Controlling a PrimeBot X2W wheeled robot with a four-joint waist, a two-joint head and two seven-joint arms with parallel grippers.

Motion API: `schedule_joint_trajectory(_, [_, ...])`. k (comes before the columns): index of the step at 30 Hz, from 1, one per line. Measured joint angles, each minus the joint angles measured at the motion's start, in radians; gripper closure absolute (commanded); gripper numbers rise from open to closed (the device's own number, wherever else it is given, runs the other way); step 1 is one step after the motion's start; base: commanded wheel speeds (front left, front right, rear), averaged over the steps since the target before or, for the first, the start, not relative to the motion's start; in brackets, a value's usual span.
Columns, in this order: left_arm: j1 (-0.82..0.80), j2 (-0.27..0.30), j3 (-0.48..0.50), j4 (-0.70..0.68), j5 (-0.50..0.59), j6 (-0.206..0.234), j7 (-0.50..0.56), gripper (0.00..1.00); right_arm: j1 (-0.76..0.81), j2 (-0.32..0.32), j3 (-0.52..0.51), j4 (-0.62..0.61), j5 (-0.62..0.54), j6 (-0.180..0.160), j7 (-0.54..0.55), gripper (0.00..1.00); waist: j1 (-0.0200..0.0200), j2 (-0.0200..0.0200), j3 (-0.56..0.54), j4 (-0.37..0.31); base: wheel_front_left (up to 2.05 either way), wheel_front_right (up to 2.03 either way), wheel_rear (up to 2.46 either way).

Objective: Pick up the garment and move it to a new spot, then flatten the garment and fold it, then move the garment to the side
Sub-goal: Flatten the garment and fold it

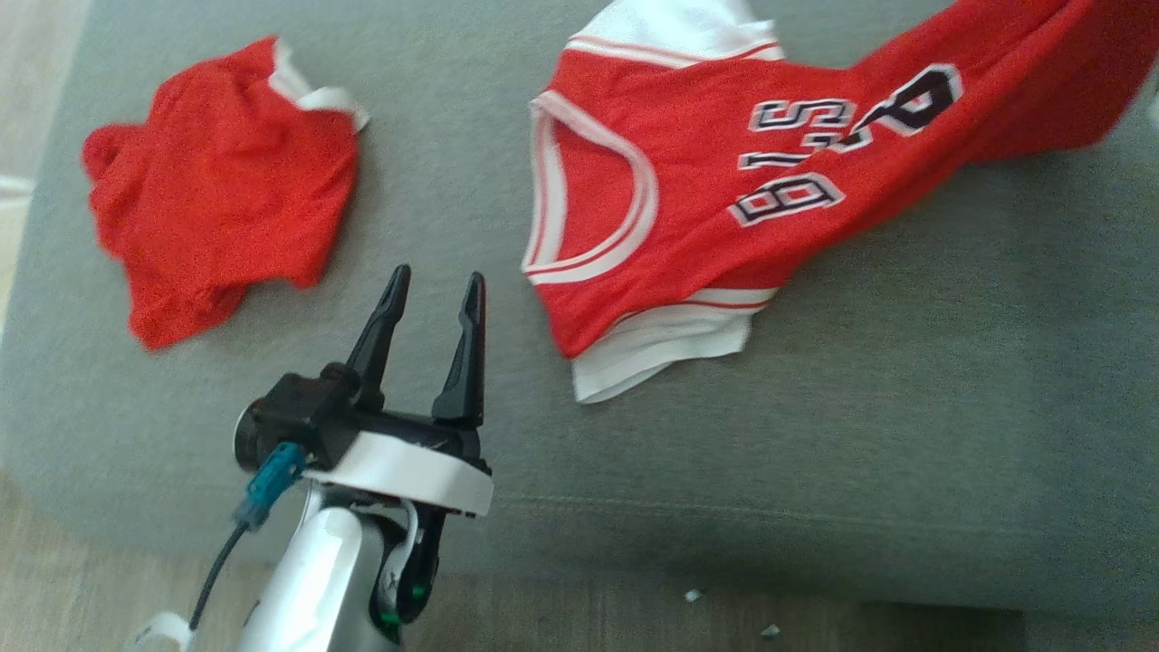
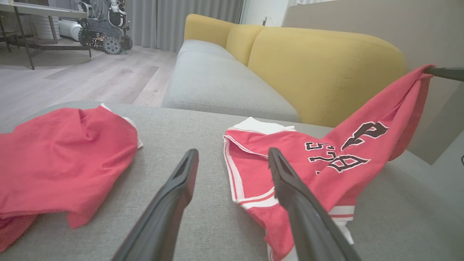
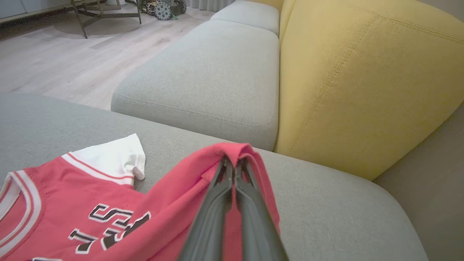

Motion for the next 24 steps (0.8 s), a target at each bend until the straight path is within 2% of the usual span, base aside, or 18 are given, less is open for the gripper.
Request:
schedule_joint_trajectory(5, [-0.024,0.000,-0.024,0.000,-0.017,0.003,0.000,0.00,-0.084,0.012,-0.021,0.098,-0.070,0.000,0.001,1.00,0.0000,0.0000,0.045,0.061,0.00,0.00,0.00])
schedule_joint_trajectory(11, [-0.051,-0.001,-0.076,-0.002,-0.035,0.010,0.000,0.00,-0.133,0.073,-0.005,0.288,-0.180,0.000,-0.008,1.00,0.0000,0.0000,0.117,0.132,0.00,0.00,0.00])
schedule_joint_trajectory(12, [-0.057,-0.001,-0.086,-0.004,-0.042,0.012,0.000,0.00,-0.139,0.079,-0.002,0.313,-0.195,0.000,-0.025,0.04,0.0000,0.0000,0.128,0.142,0.00,0.00,0.00])
schedule_joint_trajectory(13, [-0.063,-0.001,-0.093,-0.006,-0.049,0.019,0.000,0.00,-0.145,0.085,0.003,0.334,-0.212,0.000,-0.049,0.00,0.0000,0.0000,0.138,0.151,0.00,0.00,0.00])
schedule_joint_trajectory(18, [-0.085,-0.001,-0.118,-0.009,-0.060,0.037,0.000,0.00,-0.179,0.123,0.003,0.426,-0.244,0.000,-0.161,0.00,0.0001,-0.0001,0.174,0.172,0.00,0.00,0.00])
schedule_joint_trajectory(24, [-0.085,-0.001,-0.113,-0.002,-0.051,0.037,0.000,0.00,-0.185,0.150,-0.047,0.496,-0.283,0.000,-0.280,0.00,0.0001,0.0000,0.159,0.129,0.00,0.00,0.00])
